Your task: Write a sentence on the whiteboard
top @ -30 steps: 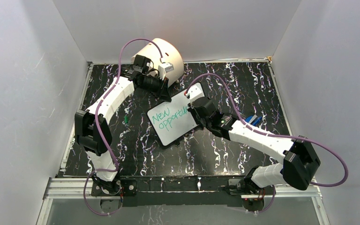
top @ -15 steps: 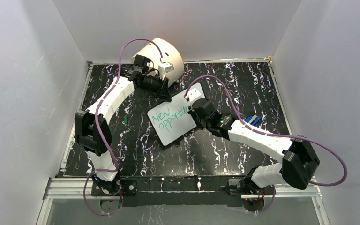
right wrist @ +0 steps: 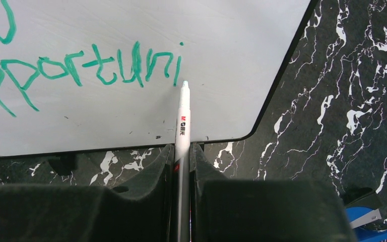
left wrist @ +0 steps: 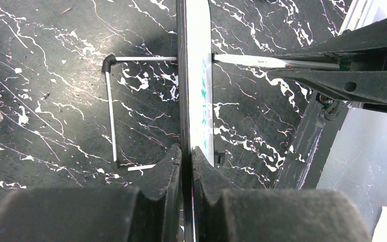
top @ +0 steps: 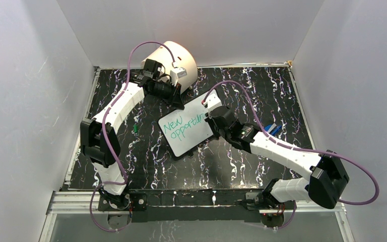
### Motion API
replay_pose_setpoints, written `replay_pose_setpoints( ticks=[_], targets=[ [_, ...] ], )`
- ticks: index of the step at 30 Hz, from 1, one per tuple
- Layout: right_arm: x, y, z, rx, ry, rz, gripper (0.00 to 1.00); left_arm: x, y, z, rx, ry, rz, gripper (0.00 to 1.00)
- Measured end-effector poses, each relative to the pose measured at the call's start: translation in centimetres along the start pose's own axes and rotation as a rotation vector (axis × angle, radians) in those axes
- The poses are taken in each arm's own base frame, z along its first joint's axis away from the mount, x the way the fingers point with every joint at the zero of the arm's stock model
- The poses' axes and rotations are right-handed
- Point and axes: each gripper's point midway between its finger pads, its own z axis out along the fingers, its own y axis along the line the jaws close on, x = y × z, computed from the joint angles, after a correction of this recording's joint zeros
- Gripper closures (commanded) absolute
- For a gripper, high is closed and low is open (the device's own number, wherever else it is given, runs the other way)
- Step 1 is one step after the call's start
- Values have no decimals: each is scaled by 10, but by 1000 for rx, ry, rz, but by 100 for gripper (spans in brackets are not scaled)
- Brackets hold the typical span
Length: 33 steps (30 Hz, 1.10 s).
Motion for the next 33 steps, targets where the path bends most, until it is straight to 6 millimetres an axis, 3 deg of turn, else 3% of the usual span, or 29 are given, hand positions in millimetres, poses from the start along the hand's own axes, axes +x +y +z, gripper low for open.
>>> replay_pose_setpoints(
  ticks=[13, 33],
  targets=[
    [-9, -11, 3, 27, -31, 29, 100, 0, 1, 0, -4, 1, 0, 100],
    [-11, -6, 9, -10, -38, 24, 100, 0, 0, 0, -3, 2, 2, 100]
  ],
)
